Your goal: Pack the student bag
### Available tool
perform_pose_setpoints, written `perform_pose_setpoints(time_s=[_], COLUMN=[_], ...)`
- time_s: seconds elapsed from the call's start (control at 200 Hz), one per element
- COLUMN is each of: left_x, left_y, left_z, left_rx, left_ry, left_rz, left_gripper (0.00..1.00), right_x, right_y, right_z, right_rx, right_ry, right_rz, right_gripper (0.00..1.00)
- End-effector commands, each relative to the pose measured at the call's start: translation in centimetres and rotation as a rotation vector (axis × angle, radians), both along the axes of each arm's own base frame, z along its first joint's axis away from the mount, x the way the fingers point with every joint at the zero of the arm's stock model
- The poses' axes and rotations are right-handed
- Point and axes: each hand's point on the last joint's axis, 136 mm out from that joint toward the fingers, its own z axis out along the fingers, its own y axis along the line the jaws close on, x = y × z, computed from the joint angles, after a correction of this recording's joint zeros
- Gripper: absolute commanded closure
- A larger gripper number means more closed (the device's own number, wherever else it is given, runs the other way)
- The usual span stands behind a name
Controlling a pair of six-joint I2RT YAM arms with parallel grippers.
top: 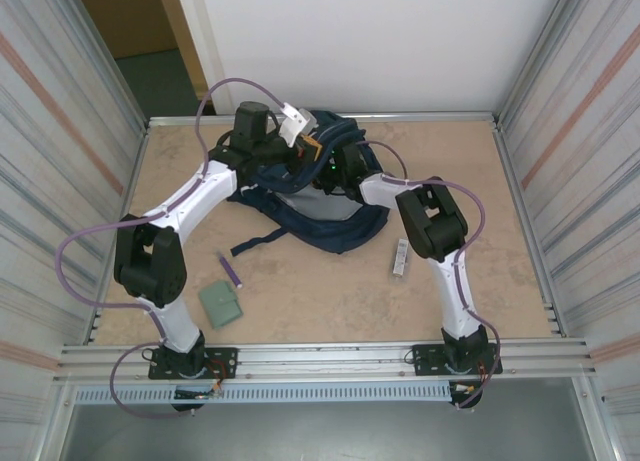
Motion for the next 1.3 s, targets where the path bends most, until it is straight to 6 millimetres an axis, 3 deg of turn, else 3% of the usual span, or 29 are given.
perform_pose_setpoints(time_s=[0.0, 0.125, 0.376, 0.391, 0.506, 0.536, 0.546, 0.586, 0.842, 1.112, 1.293], left_x=[-1.7, -2.5, -3.9, -3.9, -2.9, -2.5, -2.4, -1.8, 1.1, 1.6, 1.3], left_y=[-2.5, -3.3, -4.6, -4.6, -4.0, -3.6, -3.5, -3.0, -0.1, 0.4, 0.6], left_z=[3.7, 3.7, 4.0, 3.9, 2.9, 2.7, 2.5, 2.1, -0.5, -2.6, -3.8], left_rx=[-0.088, -0.089, -0.089, -0.086, -0.051, -0.045, -0.043, -0.039, 0.005, 0.064, 0.05], left_ry=[-0.115, -0.124, -0.142, -0.139, -0.129, -0.125, -0.122, -0.11, -0.072, -0.067, -0.049], left_rz=[-0.12, -0.147, -0.19, -0.187, -0.125, -0.102, -0.094, -0.06, 0.085, 0.111, 0.123], left_gripper=[1.0, 1.0, 1.0, 1.0, 1.0, 1.0, 1.0, 1.0, 1.0, 1.0, 1.0], right_x=[0.8, 2.0, 4.7, 5.2, 5.2, 5.2, 4.9, 4.6, 2.0, -1.7, -4.9], right_y=[2.1, 3.0, 4.1, 4.3, 4.1, 3.9, 3.5, 2.8, -2.0, -5.9, -9.8], right_z=[1.7, 1.4, -1.2, -0.2, 0.3, 1.3, 0.5, 0.6, 4.0, 6.9, 7.2], right_rx=[0.043, 0.042, 0.132, 0.149, 0.157, 0.162, 0.15, 0.14, 0.146, 0.184, 0.106], right_ry=[-0.094, -0.123, -0.122, -0.142, -0.138, -0.155, -0.138, -0.128, -0.143, -0.136, -0.116], right_rz=[0.067, 0.079, 0.073, 0.071, 0.074, 0.075, 0.074, 0.065, 0.07, 0.109, 0.099], right_gripper=[0.74, 0.73, 0.71, 0.71, 0.65, 0.62, 0.61, 0.58, 0.42, 0.38, 0.38])
